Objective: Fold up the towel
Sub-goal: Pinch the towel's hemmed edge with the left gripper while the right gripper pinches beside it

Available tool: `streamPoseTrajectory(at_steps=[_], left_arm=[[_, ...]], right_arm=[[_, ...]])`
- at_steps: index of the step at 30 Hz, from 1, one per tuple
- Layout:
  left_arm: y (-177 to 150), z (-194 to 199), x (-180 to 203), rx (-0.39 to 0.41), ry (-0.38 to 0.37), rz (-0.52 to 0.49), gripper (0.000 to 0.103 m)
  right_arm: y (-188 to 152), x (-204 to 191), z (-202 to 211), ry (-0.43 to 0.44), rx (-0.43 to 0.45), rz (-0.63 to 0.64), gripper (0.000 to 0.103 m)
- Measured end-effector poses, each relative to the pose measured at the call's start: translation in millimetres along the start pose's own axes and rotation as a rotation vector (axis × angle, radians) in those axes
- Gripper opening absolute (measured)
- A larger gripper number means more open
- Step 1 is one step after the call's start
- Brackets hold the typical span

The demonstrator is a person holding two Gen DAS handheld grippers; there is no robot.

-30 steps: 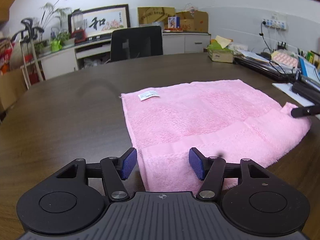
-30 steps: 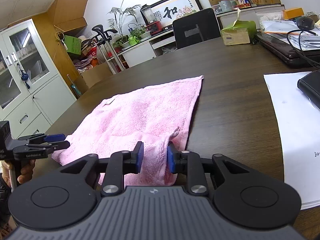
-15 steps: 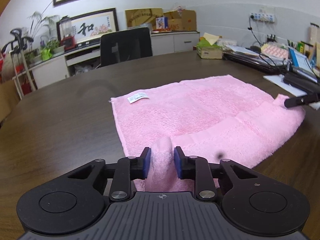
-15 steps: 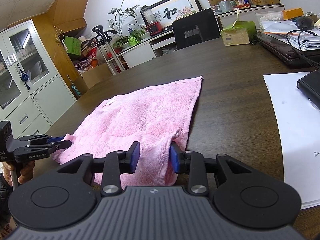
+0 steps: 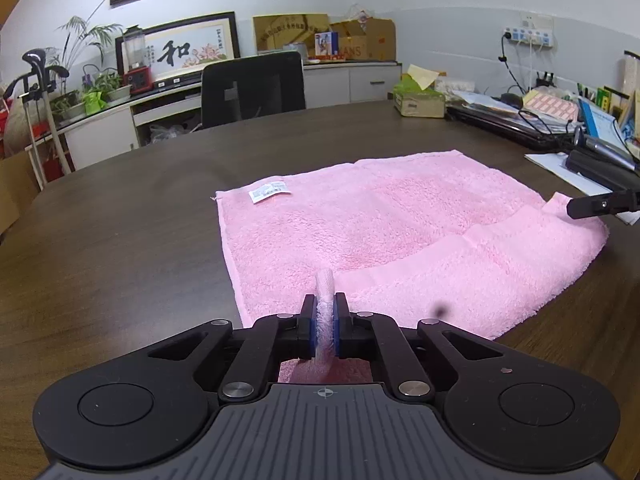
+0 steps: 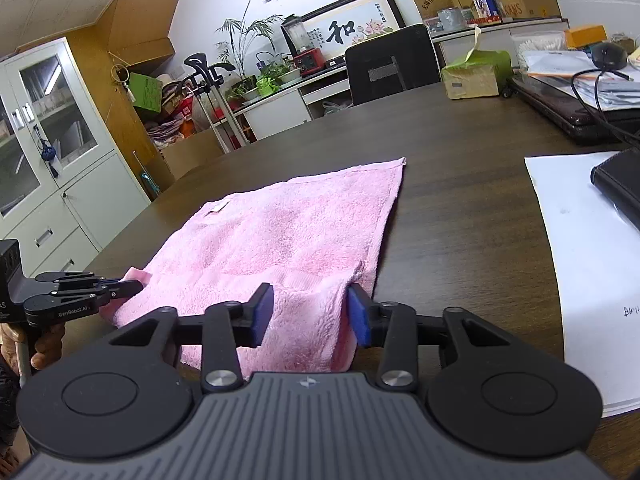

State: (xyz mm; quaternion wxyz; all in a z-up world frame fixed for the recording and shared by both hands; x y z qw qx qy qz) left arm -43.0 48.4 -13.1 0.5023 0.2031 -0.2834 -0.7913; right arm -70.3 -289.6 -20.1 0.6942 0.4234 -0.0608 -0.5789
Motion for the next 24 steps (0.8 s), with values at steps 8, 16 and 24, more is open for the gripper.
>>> streamPoseTrajectory(at_steps=[8, 16, 24], left_arm=[[0.5, 10.3, -11.1, 0.027, -0.048, 0.114, 0.007], [1.1, 58.4, -14.1, 0.128, -0.142, 0.224, 0.006], [50.7, 80.2, -36.7, 0.227, -0.069, 0.293, 0.006]], right_arm=[[-0.2, -8.3, 9.1, -0.067, 0.052, 0.05, 0.006], [2.6, -21.5, 51.9, 0.029, 0.164, 0.055, 0.005], [49.1, -23.3, 62.5, -0.011, 0.23, 0.063, 0.005]])
Point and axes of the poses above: each gripper's, at about its wrist camera, not at the fingertips, and z roughly against the way its jaws point, x to its right, y to its top, the point moved 5 cm from there along -z, roughly the way its jaws point, and after that the axes turned 13 degrees about -x, right-handed, at the moved point
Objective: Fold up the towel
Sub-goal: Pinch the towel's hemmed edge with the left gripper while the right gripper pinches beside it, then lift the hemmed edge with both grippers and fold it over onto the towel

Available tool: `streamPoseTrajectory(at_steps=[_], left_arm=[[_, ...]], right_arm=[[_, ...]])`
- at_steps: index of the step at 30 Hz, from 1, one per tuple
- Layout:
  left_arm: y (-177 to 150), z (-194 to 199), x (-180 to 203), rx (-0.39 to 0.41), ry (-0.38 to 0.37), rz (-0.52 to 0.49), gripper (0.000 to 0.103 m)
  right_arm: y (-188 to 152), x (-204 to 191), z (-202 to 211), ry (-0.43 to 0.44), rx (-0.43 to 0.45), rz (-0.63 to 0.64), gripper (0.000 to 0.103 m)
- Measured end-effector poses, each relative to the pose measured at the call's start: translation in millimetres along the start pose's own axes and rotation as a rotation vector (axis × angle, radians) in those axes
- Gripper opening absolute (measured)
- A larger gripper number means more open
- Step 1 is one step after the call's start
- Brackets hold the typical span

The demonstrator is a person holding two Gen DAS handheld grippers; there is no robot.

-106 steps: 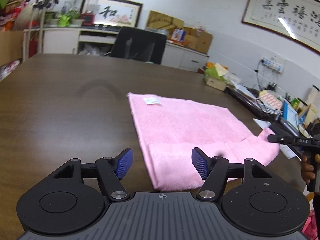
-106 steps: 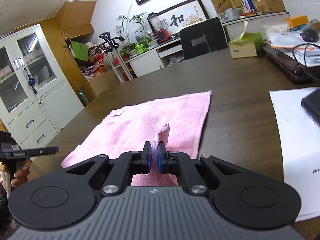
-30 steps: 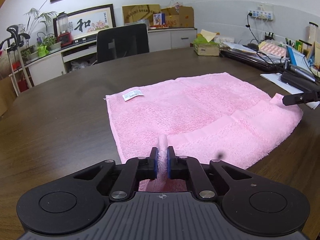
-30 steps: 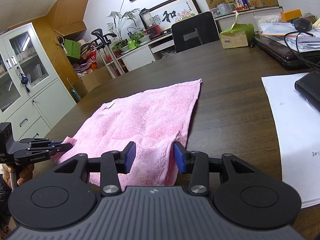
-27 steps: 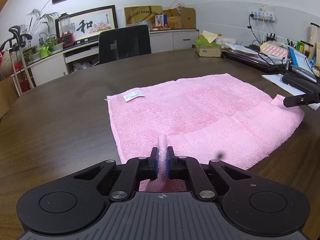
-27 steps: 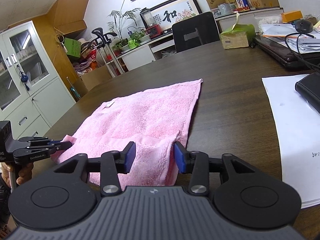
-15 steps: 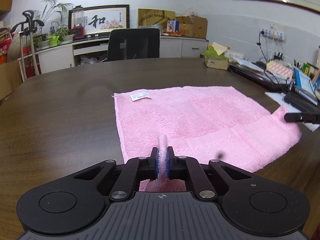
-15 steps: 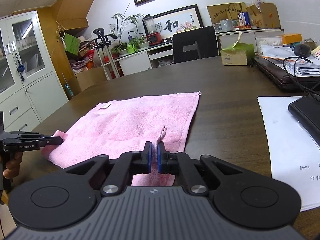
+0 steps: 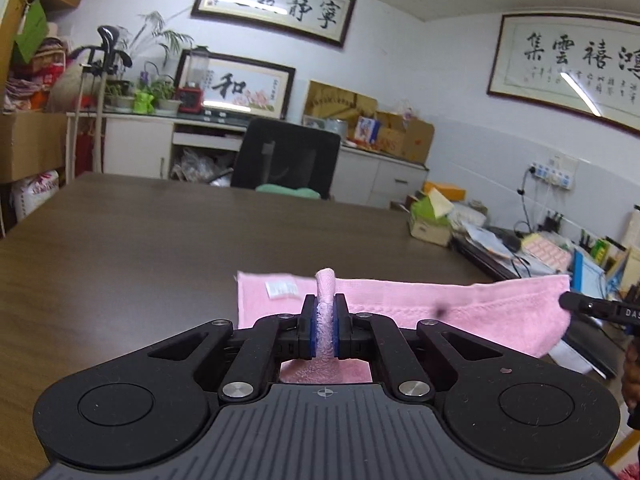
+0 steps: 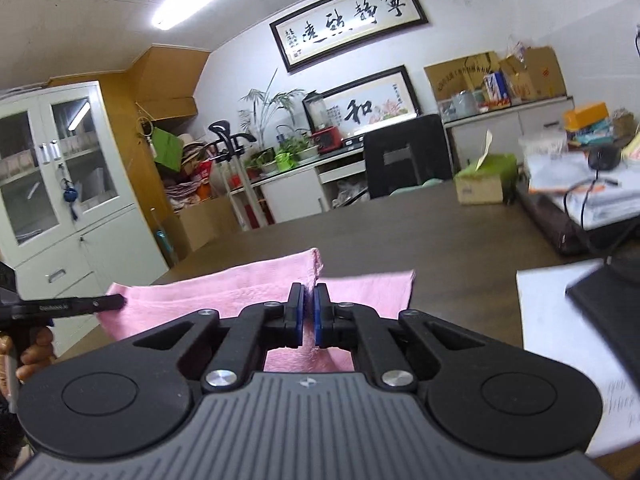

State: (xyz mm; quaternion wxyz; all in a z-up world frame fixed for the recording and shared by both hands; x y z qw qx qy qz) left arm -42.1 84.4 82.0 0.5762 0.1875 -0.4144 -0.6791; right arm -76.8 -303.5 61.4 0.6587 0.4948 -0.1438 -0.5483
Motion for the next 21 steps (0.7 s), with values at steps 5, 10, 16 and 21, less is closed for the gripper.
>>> streamPoseTrajectory(at_steps=[5, 10, 16, 21], left_arm=[[34.0, -52.3, -10.5, -0.05, 0.091, 0.012, 0.007], [51.2, -99.1, -26.5, -0.103, 0.155, 0.028, 0.007], [49.5, -138.9, -42.9, -0.165, 0.191, 0.034, 0.007], [39.7, -147.3, -51.9, -0.187, 0.193, 0.044, 0.007]], right_arm=[[35.1, 17.2, -47.7, -0.058, -0.03, -0.017, 0.005], [47.8, 41.1, -101.8, -0.133, -0.099, -0.032, 0.005], [39.3, 72.3, -143.2, -0.16, -0.163, -0.125, 0.006], [34.8, 87.1, -157.9, -0.106, -0.223, -0.199, 0.01]])
Point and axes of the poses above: each gripper's, at about its wrist camera, not at the fingertips, and z roughly against the way its jaws point, x to its right, y to its top, the point moved 5 cm from there along -z, roughly the way its jaws point, and after that the axes turned 13 degrees about -x, right-handed, at the moved point
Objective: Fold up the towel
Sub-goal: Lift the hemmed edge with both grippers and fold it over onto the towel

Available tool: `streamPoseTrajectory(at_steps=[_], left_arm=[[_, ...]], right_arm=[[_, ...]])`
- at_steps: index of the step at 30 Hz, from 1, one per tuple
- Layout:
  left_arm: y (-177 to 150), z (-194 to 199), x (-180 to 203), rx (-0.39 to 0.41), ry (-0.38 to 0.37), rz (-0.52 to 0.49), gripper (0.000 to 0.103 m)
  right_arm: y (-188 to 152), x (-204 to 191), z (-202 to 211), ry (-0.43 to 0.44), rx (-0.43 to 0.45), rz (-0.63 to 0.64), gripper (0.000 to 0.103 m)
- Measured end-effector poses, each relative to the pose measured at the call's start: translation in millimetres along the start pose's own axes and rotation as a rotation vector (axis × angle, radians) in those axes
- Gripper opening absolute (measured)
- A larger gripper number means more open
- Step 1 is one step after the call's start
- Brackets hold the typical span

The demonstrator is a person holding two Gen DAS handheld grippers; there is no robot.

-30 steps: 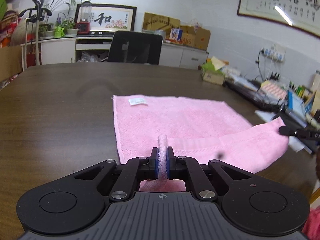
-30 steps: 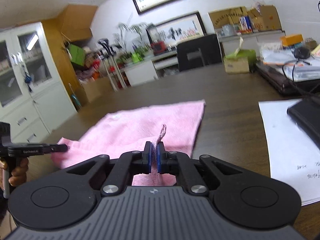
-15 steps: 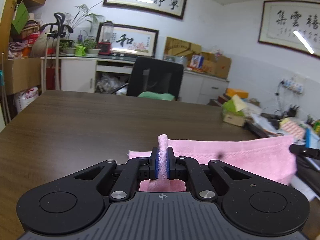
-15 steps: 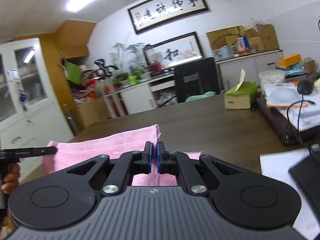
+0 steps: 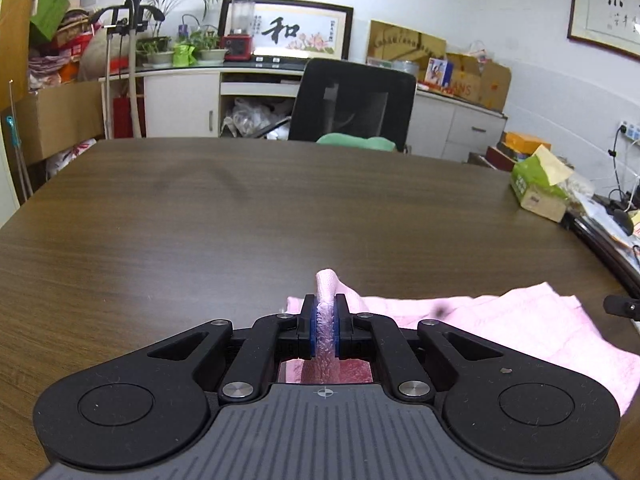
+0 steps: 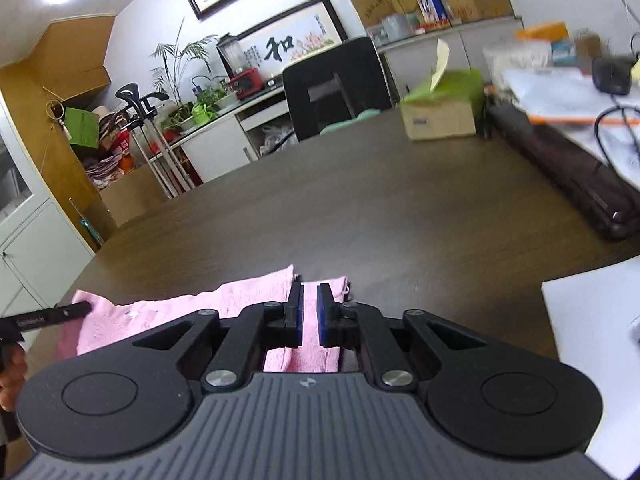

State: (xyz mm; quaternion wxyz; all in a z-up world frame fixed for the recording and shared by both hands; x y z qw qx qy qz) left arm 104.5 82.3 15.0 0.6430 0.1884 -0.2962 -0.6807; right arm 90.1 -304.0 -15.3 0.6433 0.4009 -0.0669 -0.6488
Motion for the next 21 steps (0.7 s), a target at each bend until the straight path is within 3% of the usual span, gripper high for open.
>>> streamPoseTrajectory(at_steps=[2, 6, 12, 15, 17, 21], left_arm=[[-3.2, -2.4, -3.6, -0.007, -0.009, 0.017, 0.007], [-7.4, -7.8, -8.5, -0.025, -0.02, 0.04, 0.007], [-9.6, -7.2, -13.1, -0.03, -0.027, 0.048, 0.008], [-10.8, -7.8, -14.8, -0.031, -0.033, 0.052, 0.008], [-10.6, -9.5, -14.6, -0.033, -0.032, 0.052, 0.008], [-9.5, -11.1, -13.1, -0.036, -0.032, 0.053, 0.008]], right_arm=[[4.8, -2.9, -6.7, 0.022, -0.033, 0.024, 0.016], [15.5, -10.7, -23.9, 0.076, -0.097, 0.04, 0.017], [21.2, -21.4, -38.9, 0.058, -0.133, 0.033, 0.02], [18.1, -25.0, -44.5, 0.044, -0.143, 0.028, 0.03], [17.0, -27.0, -44.6, 0.05, -0.135, 0.026, 0.043], [18.4, -29.9, -46.2, 0.059, -0.139, 0.047, 0.04]])
Point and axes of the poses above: each gripper's, at about its wrist camera, not at the fingertips, and z roughly against the way its jaws point, x to its right, y to its top, the point moved 5 cm from there along -z, roughly the way its jaws point, and after that the axes turned 13 degrees about -x, right-handed, at the moved point
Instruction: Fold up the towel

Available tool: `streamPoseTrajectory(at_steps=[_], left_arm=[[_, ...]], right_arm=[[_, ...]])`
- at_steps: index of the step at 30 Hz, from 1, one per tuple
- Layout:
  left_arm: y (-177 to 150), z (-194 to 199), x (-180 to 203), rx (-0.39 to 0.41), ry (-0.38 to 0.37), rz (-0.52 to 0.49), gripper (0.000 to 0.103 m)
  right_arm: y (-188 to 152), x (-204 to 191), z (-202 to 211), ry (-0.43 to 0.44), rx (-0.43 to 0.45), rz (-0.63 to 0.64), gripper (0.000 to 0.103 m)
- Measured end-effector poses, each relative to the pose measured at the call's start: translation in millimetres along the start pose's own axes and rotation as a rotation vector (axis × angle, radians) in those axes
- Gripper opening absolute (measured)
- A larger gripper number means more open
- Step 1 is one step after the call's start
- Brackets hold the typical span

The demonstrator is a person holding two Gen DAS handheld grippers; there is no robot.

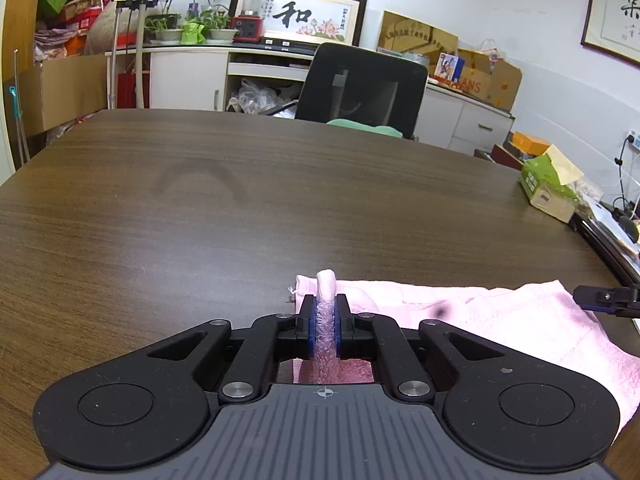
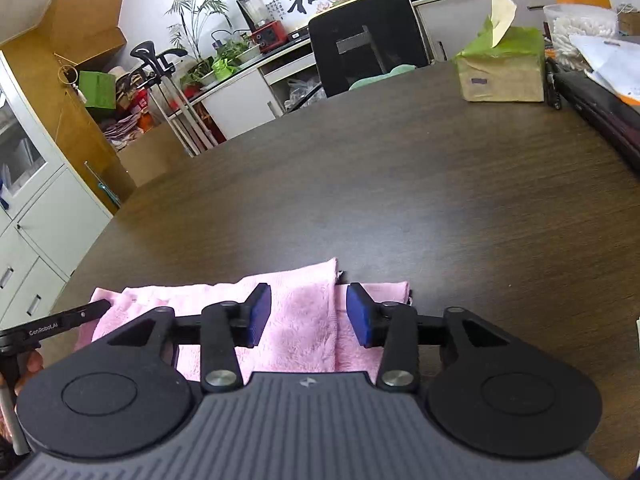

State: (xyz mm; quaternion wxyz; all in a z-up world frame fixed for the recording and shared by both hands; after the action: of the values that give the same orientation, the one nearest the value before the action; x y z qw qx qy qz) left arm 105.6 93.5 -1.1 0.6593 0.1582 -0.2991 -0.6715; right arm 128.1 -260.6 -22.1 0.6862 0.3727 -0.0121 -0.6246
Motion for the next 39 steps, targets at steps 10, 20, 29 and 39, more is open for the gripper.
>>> streamPoseTrajectory(at_steps=[10, 20, 29, 39], left_arm=[[1.0, 1.8, -2.5, 0.0, -0.007, 0.028, 0.009], [12.7, 3.3, -0.5, 0.026, -0.025, 0.063, 0.01], [18.3, -18.5, 9.5, -0.003, 0.038, 0.028, 0.013], [25.9, -5.9, -11.2, 0.079, 0.136, 0.066, 0.046]], right_arm=[[-3.4, -2.9, 12.5, -0.011, 0.02, 0.049, 0.004], [-0.8, 8.3, 58.8, 0.043, 0.139, -0.01, 0.004], [-6.3, 22.9, 17.9, -0.068, 0.053, -0.015, 0.004], [-14.2, 23.9, 18.2, -0.083, 0.044, -0.032, 0.004]])
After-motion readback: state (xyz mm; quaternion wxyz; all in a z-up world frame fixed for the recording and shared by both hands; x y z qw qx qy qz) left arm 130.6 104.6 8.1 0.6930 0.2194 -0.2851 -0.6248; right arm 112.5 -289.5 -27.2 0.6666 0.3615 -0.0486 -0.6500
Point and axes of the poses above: each gripper's, at about its wrist camera, not at the fingertips, and z roughly against the way its jaws point, x to its right, y to its top, the point moved 5 cm from there along -z, roughly the way its jaws point, and after that the axes turned 13 degrees about -x, right-handed, at the moved point
